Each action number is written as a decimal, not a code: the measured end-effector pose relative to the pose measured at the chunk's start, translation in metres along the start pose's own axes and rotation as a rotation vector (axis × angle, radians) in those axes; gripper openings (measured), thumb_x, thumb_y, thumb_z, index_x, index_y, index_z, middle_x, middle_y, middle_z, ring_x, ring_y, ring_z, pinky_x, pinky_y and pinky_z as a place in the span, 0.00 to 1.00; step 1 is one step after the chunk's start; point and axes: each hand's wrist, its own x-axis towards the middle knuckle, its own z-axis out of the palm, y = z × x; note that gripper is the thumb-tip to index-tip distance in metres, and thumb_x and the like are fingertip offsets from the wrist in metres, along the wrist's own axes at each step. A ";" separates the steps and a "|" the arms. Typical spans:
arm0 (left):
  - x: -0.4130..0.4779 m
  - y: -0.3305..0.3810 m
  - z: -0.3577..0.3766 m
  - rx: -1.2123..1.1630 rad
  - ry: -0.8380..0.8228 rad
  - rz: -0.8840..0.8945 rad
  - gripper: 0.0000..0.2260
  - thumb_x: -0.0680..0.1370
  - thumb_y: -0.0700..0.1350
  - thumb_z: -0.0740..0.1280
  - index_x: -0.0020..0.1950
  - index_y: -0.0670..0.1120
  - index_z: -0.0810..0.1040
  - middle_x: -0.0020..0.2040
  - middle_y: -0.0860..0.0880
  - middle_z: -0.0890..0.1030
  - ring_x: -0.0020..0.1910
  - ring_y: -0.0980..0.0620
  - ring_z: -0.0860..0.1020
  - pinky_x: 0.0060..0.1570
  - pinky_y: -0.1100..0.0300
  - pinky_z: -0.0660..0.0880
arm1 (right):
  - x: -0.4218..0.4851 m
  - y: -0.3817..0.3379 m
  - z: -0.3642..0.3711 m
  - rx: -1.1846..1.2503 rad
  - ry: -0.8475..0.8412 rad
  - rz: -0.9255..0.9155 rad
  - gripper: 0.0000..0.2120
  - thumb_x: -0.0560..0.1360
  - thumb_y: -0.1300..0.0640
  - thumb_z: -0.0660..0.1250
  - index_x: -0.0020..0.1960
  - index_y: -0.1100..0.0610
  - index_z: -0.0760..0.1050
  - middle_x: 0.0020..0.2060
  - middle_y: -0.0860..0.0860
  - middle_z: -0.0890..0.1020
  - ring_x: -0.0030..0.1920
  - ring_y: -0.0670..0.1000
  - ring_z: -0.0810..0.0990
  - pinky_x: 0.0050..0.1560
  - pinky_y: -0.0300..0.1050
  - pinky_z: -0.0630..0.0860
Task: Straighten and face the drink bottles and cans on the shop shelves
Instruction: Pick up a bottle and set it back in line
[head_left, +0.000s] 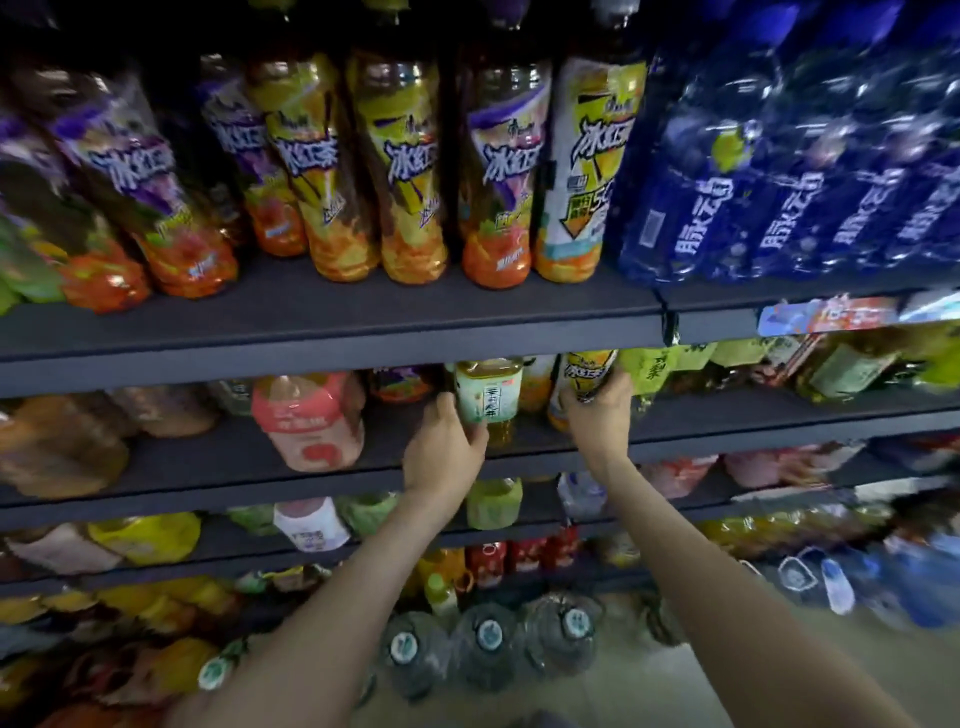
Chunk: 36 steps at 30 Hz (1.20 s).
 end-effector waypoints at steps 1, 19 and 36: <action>0.000 0.002 0.001 0.005 0.018 -0.012 0.21 0.78 0.54 0.63 0.65 0.43 0.66 0.59 0.44 0.74 0.54 0.43 0.76 0.44 0.51 0.73 | 0.001 0.001 0.004 -0.014 0.013 -0.004 0.25 0.72 0.56 0.71 0.62 0.64 0.65 0.53 0.55 0.71 0.57 0.56 0.70 0.53 0.46 0.69; -0.018 0.009 -0.002 -0.160 0.100 0.137 0.26 0.77 0.50 0.65 0.71 0.44 0.59 0.65 0.47 0.68 0.62 0.50 0.72 0.53 0.58 0.75 | -0.016 0.010 -0.002 -0.007 0.075 -0.084 0.26 0.69 0.54 0.74 0.58 0.64 0.65 0.55 0.59 0.72 0.55 0.59 0.73 0.48 0.44 0.66; -0.011 0.059 -0.091 -0.341 0.286 0.544 0.16 0.78 0.48 0.61 0.64 0.46 0.68 0.54 0.49 0.75 0.51 0.55 0.76 0.45 0.64 0.75 | -0.083 -0.079 -0.078 0.175 -0.056 -0.339 0.28 0.61 0.49 0.79 0.55 0.44 0.69 0.51 0.48 0.76 0.54 0.45 0.76 0.51 0.37 0.73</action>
